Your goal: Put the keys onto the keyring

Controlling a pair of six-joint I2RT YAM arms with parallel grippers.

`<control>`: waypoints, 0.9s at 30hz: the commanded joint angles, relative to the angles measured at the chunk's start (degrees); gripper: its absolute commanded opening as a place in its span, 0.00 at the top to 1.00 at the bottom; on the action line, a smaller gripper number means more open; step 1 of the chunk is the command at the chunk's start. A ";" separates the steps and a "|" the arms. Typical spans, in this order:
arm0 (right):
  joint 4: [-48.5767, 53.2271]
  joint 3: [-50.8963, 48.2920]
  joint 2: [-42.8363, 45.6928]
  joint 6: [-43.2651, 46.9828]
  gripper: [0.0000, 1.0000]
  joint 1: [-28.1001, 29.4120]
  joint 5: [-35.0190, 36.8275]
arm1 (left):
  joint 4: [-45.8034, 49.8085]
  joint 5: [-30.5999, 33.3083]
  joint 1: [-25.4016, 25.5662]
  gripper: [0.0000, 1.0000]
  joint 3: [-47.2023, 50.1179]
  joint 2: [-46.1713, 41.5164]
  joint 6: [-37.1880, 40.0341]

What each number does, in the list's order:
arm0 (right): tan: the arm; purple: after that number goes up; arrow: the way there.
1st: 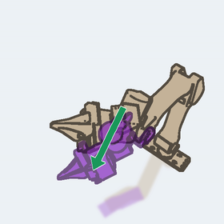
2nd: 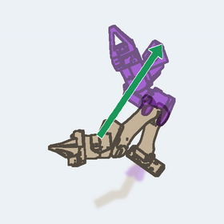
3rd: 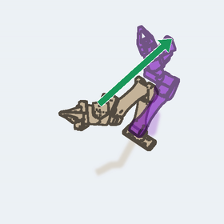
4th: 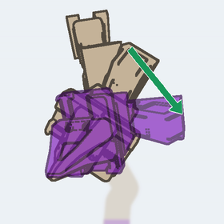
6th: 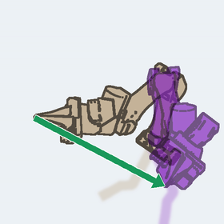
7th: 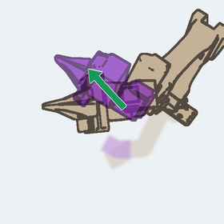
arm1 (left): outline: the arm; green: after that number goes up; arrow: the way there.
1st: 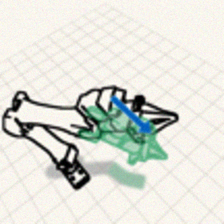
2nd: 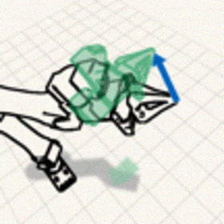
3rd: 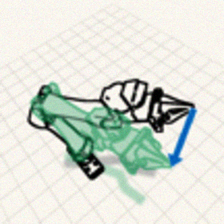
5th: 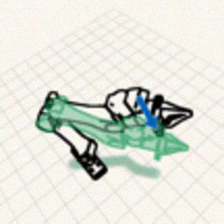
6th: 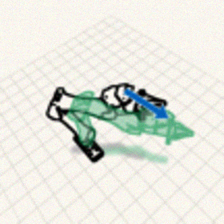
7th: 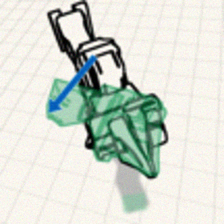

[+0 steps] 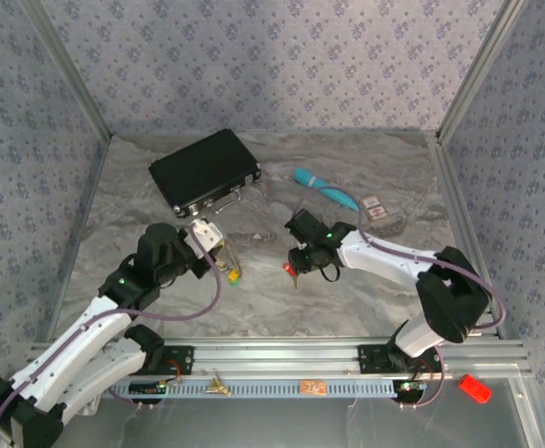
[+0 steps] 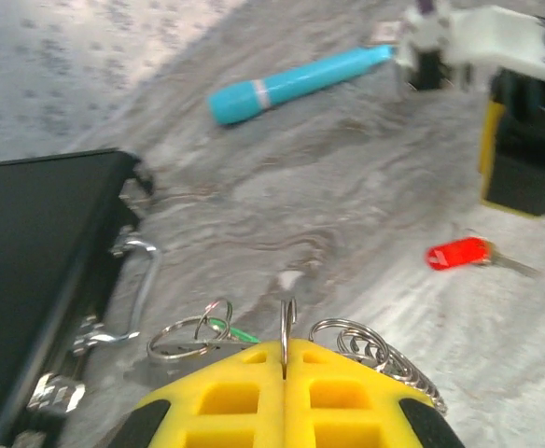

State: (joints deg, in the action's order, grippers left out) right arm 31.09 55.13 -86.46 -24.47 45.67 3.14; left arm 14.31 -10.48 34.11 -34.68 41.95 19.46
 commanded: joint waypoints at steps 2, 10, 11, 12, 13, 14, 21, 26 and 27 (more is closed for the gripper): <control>0.62 -1.37 1.71 -13.80 0.63 0.46 -3.63 | 0.05 -13.88 -0.27 1.00 -2.77 1.30 4.34; 1.58 -0.15 0.24 -21.56 0.66 1.14 -1.40 | -1.16 -16.66 -0.02 1.00 -2.20 3.76 4.19; 2.14 0.10 -0.17 -21.97 0.66 1.25 -1.38 | -1.42 -16.62 -0.01 1.00 -1.96 3.75 4.03; 2.53 0.35 -0.35 -22.24 0.67 1.36 -1.21 | -1.92 -16.54 0.04 1.00 -1.68 3.82 3.70; 2.73 0.37 -0.44 -22.57 0.67 1.51 -0.88 | -2.36 -16.55 0.03 1.00 -1.39 3.75 3.29; 2.75 0.35 -0.33 -23.00 0.68 1.50 -0.74 | -2.88 -16.67 0.01 1.00 -1.10 3.75 2.92; 2.09 0.81 -1.13 -24.04 0.68 1.53 -1.22 | -5.29 -17.29 0.18 1.00 -0.79 5.29 -0.31; 2.39 1.66 -2.46 -24.29 0.66 1.52 -1.36 | -5.69 -17.12 0.43 1.00 -0.89 6.00 -1.35; 2.31 1.73 -2.64 -24.39 0.66 1.51 -1.29 | -5.73 -17.03 0.43 1.00 -0.87 6.08 -1.34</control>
State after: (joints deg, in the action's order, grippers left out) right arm 31.75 54.96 -87.99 -47.40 46.81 1.26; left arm 11.70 -25.61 34.20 -34.72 47.99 19.38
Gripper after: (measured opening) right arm 0.339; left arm 0.042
